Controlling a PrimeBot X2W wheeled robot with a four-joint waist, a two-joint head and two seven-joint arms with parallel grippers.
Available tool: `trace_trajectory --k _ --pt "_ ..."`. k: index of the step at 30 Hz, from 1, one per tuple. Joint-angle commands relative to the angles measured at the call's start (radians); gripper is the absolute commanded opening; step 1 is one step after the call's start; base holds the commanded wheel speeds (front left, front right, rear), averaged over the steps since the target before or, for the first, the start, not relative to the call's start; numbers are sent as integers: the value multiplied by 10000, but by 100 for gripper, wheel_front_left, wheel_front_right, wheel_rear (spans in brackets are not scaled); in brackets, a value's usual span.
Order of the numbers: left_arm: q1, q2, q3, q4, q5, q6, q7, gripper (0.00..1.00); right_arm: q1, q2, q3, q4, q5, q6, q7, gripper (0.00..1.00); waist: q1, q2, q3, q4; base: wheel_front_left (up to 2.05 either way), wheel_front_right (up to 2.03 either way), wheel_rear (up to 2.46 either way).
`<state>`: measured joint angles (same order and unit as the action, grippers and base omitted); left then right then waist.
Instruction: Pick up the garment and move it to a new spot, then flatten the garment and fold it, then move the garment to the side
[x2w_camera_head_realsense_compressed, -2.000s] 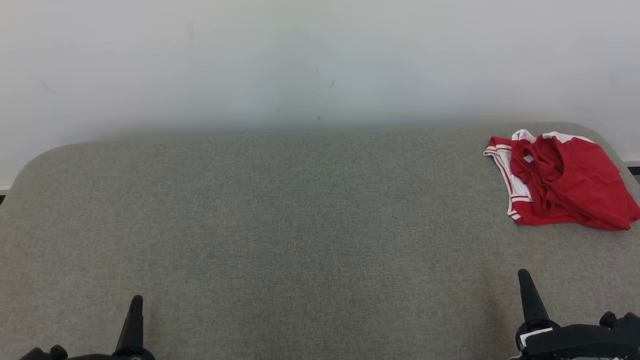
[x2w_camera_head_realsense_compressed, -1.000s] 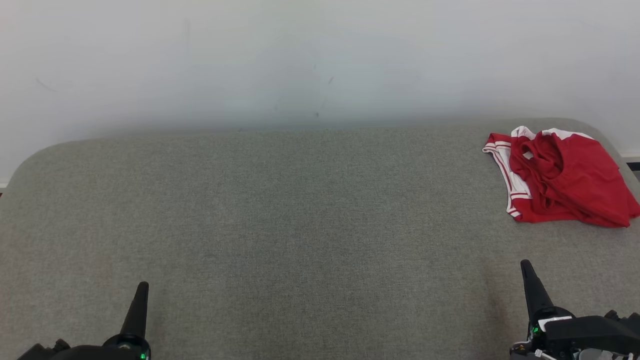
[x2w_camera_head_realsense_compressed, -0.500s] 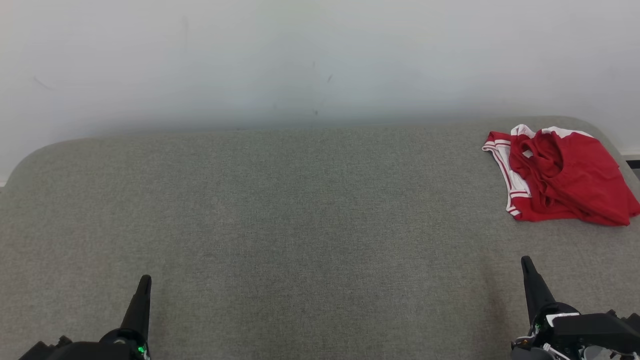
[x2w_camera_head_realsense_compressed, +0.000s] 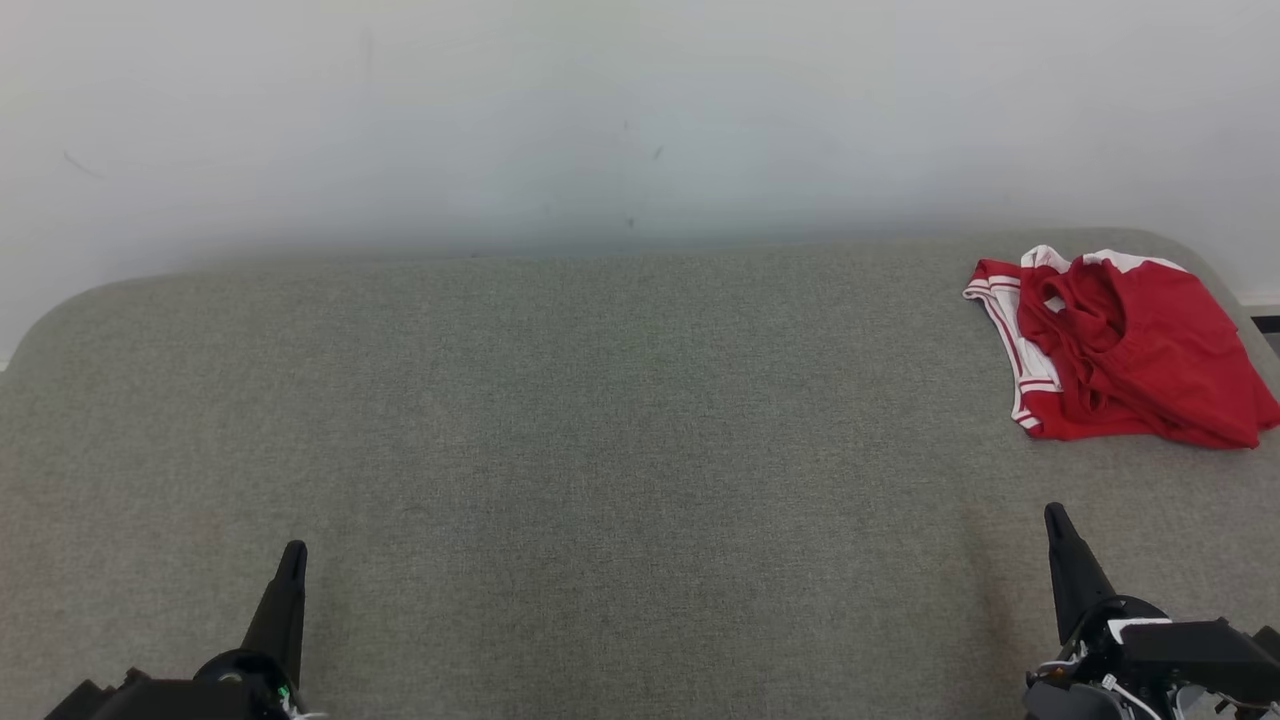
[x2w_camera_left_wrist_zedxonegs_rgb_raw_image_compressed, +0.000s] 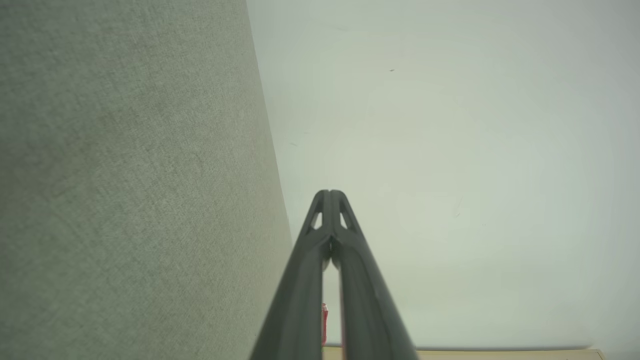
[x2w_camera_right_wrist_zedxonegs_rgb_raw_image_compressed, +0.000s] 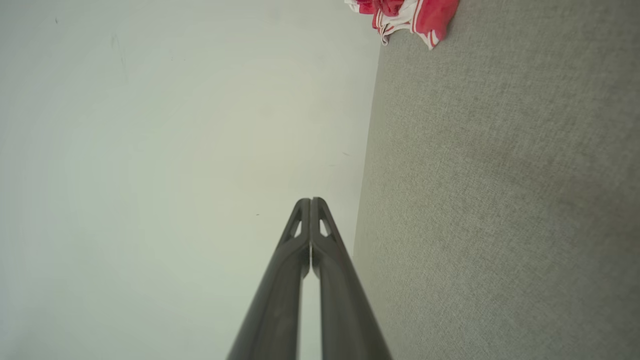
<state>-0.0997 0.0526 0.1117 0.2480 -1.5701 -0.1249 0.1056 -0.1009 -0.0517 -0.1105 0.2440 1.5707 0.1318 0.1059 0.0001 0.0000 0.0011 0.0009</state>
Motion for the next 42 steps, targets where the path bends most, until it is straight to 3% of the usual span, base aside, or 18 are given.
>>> trace_trajectory --k 1,42 --pt "-125 -19 38 -43 -239 -80 58 0 -88 21 -36 0 187 -20 63 0 -1 0 4 -2 0 0 0" --pt "-146 -33 41 -42 -447 -79 122 0 -116 23 -54 14 426 -21 105 0 -1 0 20 -9 0 0 0"
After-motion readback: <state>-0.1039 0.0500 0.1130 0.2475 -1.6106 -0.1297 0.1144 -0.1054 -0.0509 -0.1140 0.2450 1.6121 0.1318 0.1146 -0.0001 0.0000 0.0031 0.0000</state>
